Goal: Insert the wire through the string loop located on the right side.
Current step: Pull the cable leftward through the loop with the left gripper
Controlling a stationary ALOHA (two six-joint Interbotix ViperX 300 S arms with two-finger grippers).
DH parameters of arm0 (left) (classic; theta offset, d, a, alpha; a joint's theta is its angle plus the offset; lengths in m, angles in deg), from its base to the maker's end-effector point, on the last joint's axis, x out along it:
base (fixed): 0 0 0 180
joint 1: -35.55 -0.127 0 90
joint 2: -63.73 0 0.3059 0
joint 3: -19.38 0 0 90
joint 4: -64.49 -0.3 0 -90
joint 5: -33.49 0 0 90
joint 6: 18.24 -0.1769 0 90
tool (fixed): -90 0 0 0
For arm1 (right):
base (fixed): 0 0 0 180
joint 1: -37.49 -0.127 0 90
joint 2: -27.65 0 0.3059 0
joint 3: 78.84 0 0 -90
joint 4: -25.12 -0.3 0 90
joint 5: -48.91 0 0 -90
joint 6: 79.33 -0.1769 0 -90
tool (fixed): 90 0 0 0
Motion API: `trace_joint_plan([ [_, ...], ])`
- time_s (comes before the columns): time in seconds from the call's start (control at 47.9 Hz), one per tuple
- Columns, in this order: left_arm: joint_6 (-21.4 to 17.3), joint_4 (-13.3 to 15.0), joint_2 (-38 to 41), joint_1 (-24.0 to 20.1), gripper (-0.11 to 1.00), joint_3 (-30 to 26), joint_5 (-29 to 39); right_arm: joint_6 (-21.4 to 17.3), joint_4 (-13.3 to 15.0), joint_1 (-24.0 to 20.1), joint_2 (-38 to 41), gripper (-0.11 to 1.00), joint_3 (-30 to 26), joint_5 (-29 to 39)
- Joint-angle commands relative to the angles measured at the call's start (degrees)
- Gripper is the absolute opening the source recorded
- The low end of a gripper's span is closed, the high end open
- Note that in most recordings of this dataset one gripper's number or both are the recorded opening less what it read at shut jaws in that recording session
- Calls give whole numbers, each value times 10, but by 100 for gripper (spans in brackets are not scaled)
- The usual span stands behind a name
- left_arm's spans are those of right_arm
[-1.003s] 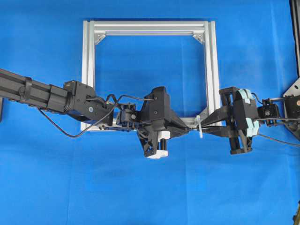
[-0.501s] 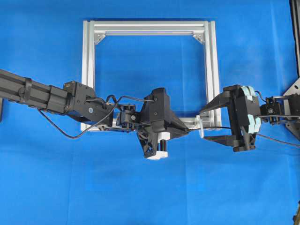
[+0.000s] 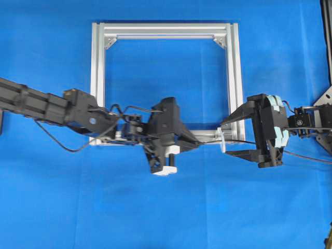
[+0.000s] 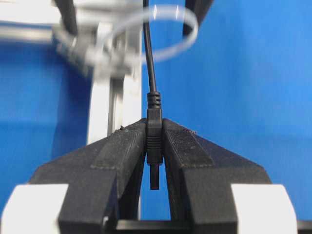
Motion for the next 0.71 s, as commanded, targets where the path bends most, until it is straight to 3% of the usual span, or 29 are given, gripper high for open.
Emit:
trace_joint_plan([
  [0.0, -1, -1, -51, 1, 8, 26, -3, 1, -2, -2, -7, 88, -5, -3],
  [0.355, 1, -1, -178, 6, 8, 207, -24, 2, -1, -1, -7, 88, -5, -3],
  [0.69, 6, -1, -254, 18, 8, 342, -60, 2, -1, -1, -7, 88, -5, -3],
])
